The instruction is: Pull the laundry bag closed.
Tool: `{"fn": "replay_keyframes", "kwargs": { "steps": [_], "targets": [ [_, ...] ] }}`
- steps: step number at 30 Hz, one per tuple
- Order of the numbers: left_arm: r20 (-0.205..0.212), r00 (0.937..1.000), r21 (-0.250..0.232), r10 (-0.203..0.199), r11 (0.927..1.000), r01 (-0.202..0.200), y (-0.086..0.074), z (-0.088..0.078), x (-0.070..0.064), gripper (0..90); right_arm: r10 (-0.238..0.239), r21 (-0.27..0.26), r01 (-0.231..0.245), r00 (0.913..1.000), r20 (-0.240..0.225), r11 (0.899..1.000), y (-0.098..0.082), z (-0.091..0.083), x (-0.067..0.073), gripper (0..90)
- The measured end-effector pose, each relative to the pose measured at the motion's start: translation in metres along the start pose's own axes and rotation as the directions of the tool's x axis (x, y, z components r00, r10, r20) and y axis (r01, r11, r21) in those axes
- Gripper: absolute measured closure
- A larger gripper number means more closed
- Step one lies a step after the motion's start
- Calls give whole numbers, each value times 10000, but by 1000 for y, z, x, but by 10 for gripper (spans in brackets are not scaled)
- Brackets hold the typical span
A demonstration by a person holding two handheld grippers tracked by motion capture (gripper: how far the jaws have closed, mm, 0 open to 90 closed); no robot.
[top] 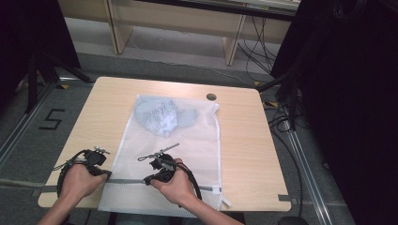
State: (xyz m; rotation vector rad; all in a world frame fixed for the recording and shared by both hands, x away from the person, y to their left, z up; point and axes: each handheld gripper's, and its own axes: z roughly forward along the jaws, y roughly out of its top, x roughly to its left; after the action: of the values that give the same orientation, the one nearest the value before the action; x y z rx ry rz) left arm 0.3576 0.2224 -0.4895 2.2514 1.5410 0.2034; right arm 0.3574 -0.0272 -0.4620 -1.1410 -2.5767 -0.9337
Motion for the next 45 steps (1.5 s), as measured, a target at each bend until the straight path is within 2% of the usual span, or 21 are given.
{"fn": "replay_keyframes", "kwargs": {
  "steps": [5,10,11,12,22,24,32,33,34,35,37,38,39,40,44,45],
  "targets": [
    [-3,10000,16,14,10000,-14,0,0,0,900,147,37,-147,9999,8,9999,-1,-2,0,871],
    [-4,10000,18,29,10000,-29,0,0,0,900,0,5,0,10000,19,10000,-2,-3,-2,871],
    [-8,10000,20,40,10000,-40,0,0,0,900,282,150,-283,9996,70,9995,-2,-4,-1,871],
    [-5,10000,14,7,10000,-7,0,0,0,900,118,40,-118,9999,46,9999,-3,-4,-2,871],
    [-6,10000,28,93,10000,-93,0,0,0,900,110,51,-110,9999,121,9999,-4,-6,-4,871],
    [-88,9998,151,193,9997,-191,1,-1,0,900,84,6,-84,9999,80,10000,-4,-7,-5,871],
    [-100,9998,145,200,9997,-199,1,-1,0,900,241,49,-242,9997,56,9997,-6,-9,-6,871],
    [-101,9998,147,200,9997,-198,1,-1,0,900,135,16,-136,9999,85,9999,-6,-9,-7,871],
    [-82,9998,135,197,9997,-196,1,-1,0,900,387,119,-388,9992,84,9992,-7,-10,-6,871],
    [-85,9997,130,214,9997,-212,1,-1,0,900,288,25,-289,9996,58,9996,-7,-10,-7,871],
    [-71,9999,119,120,9999,-119,0,-1,-1,900,181,-6,-181,9998,130,9998,-7,-10,-8,871],
    [-35,9998,115,-180,9998,180,0,0,-3,900,351,74,-352,9993,155,9994,-8,-11,-7,871],
    [-78,9998,107,188,9998,-187,0,-1,0,900,281,26,-282,9995,111,9996,-8,-11,-8,871],
    [-72,9997,97,218,9997,-217,0,-1,0,900,234,-1,-234,9997,82,9997,-8,-11,-9,871],
    [-69,9999,105,149,9998,-149,0,-1,-1,900,321,25,-322,9994,96,9995,-10,-13,-10,871],
    [-5,9997,89,-253,9996,253,-1,0,-3,900,321,25,-322,9994,96,9995,-10,-13,-10,871]
  ]
}}
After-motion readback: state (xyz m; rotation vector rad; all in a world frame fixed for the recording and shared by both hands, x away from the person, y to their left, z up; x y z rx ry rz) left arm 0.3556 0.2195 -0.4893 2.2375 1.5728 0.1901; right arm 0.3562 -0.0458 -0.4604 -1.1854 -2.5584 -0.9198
